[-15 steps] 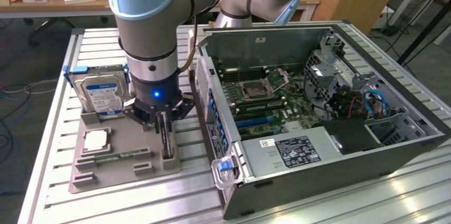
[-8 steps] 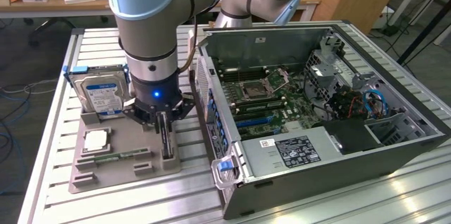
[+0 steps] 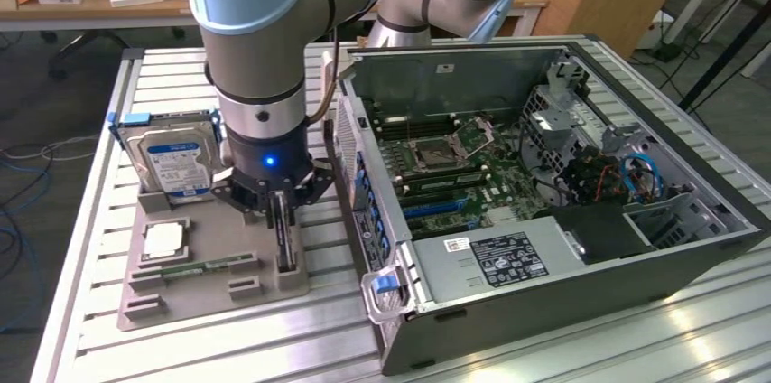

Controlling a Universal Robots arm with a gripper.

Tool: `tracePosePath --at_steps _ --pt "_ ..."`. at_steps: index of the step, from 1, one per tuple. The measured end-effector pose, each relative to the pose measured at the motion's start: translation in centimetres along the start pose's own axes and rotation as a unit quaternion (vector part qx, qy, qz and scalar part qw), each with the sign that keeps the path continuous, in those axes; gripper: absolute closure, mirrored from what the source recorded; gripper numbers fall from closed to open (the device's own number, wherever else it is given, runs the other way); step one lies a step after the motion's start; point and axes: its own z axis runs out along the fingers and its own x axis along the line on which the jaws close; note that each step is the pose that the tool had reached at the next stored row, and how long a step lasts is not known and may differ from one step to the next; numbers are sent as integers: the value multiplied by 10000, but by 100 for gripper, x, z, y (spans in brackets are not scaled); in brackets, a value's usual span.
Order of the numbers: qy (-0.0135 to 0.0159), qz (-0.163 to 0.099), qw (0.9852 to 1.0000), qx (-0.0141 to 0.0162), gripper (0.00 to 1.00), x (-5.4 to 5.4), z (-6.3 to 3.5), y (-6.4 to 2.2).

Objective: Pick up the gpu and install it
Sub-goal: 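Pick up the gpu and move the gpu toward the slot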

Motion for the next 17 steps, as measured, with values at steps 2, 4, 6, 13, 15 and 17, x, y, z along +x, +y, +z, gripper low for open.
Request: tracePosePath --at_steps 2,4,6,13,15,17 --pt "1 0 10000 0 67 -2 0 0" --pt "4 0 10000 0 69 -3 -1 0" --pt "3 0 10000 0 74 -4 0 0" --pt "7 0 10000 0 74 -9 0 0" --pt "8 0 10000 0 74 -10 0 0" --pt "9 0 10000 0 74 -12 0 1"
